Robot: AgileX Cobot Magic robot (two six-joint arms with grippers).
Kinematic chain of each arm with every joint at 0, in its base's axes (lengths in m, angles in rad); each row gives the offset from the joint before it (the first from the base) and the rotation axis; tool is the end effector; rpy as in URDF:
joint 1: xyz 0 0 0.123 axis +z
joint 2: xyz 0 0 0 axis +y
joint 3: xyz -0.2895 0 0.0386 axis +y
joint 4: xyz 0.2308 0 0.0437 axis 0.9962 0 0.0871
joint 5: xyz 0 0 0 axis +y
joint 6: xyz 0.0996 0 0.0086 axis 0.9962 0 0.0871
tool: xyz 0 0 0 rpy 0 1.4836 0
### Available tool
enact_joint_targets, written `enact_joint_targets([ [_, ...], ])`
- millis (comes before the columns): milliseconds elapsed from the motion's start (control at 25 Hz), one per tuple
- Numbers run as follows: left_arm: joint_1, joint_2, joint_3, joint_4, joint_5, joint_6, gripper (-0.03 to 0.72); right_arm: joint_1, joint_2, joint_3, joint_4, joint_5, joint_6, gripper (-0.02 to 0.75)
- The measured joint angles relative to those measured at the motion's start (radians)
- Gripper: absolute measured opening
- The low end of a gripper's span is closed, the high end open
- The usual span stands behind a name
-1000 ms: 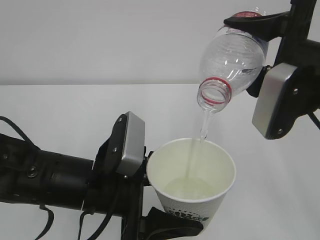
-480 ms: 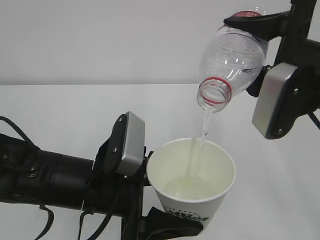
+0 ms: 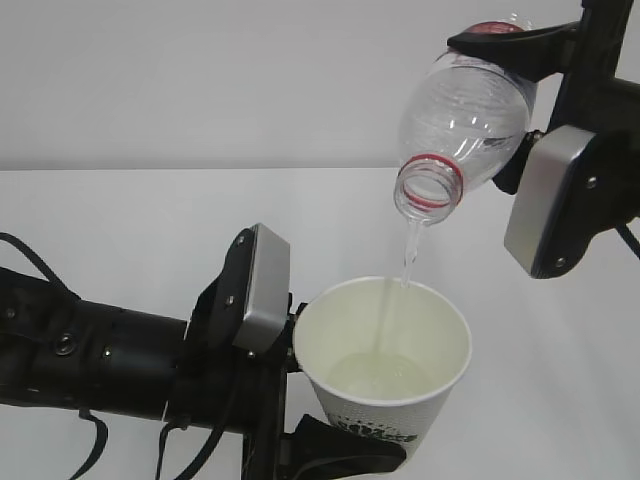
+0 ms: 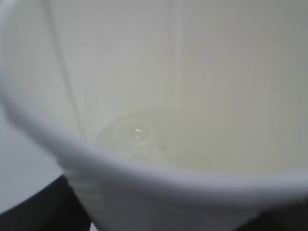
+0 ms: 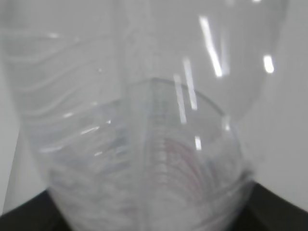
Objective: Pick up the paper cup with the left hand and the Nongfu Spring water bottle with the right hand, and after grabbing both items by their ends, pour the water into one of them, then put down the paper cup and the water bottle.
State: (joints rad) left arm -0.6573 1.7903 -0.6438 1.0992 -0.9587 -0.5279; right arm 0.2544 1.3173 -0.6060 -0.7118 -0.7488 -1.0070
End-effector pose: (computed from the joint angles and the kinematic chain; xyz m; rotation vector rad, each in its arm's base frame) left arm 0.1899 -0.2386 0.1728 1.3831 1.5067 -1.0464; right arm 0.2382 0.1078 0.2943 -1.4723 0.6758 -0.6619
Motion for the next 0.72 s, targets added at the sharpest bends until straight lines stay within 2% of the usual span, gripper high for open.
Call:
enact_joint_targets([
  [720, 0.0, 0.0, 0.0, 0.002, 0.0, 0.0, 0.532, 0.0, 0.0, -0.005, 0.0, 0.0, 0.0, 0.463],
])
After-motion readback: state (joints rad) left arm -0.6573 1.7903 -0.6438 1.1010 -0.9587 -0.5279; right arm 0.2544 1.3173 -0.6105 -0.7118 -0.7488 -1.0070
